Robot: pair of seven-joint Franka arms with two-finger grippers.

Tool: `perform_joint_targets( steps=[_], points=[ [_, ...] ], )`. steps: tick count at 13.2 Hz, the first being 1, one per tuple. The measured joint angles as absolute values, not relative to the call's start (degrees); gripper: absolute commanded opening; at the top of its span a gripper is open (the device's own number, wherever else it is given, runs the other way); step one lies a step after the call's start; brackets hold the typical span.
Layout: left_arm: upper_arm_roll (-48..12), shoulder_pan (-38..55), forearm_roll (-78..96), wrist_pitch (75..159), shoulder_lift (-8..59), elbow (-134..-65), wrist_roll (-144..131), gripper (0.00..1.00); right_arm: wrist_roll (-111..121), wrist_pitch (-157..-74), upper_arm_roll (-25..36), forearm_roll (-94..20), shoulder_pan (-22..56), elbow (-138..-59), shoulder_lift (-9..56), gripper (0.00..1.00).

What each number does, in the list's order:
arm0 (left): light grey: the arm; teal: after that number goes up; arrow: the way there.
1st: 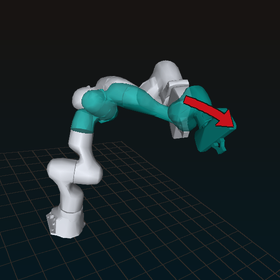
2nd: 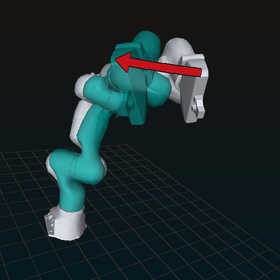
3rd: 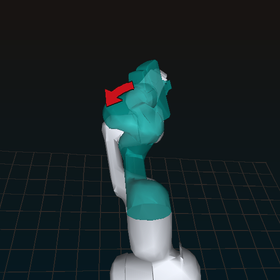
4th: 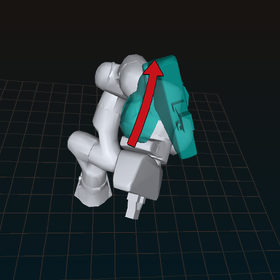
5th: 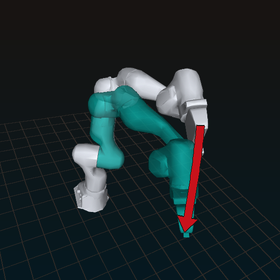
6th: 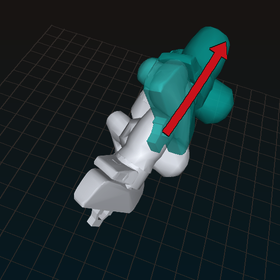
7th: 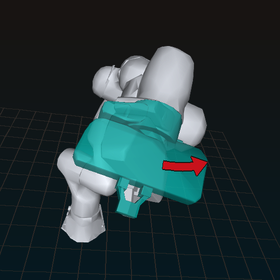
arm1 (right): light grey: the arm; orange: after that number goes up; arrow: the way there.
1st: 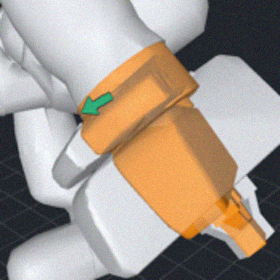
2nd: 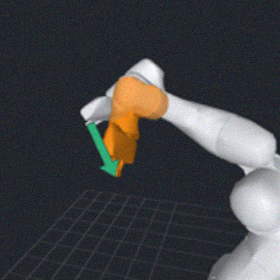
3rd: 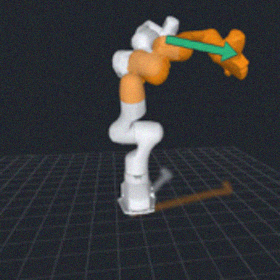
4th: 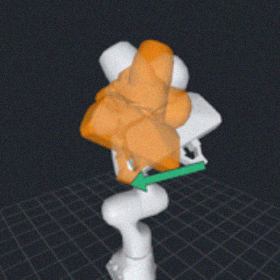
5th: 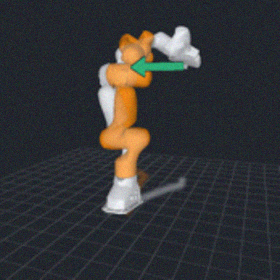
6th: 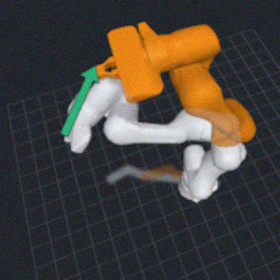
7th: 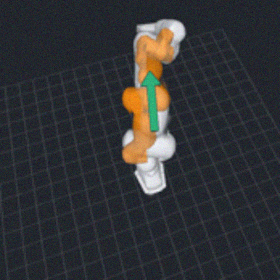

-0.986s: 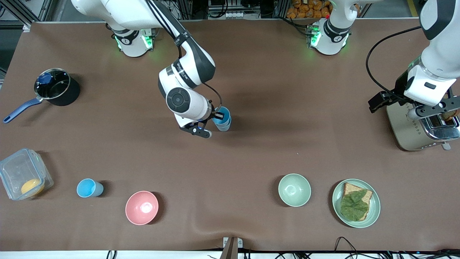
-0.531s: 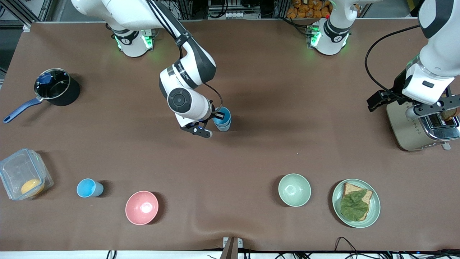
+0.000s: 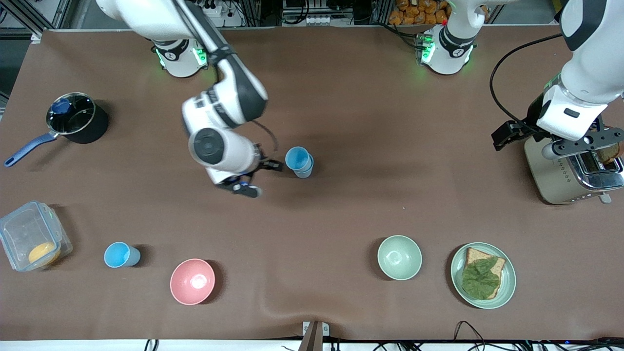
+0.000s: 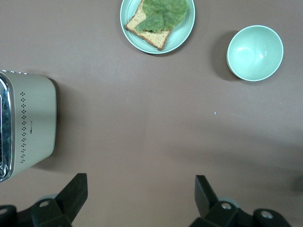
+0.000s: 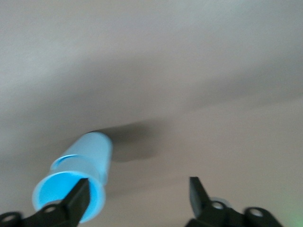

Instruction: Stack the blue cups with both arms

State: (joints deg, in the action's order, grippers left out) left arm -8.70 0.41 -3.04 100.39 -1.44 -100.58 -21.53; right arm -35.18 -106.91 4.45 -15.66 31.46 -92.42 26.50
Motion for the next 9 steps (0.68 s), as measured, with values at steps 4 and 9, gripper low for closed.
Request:
perform_joint_targets(
  steps=[4,9],
  points=[
    [-8.7,0.1,-3.0,100.4,-1.5,-100.5,-21.5,1.00,-14.4,-100.9,5.0,-13.3,19.4,-92.7,22.0,1.00],
    [-8.8,0.0,-3.0,100.2,-2.0,-99.7,-21.5,1.00,7.9,-95.3,5.2,-7.9,1.9,-95.8,11.6,1.00]
  ],
)
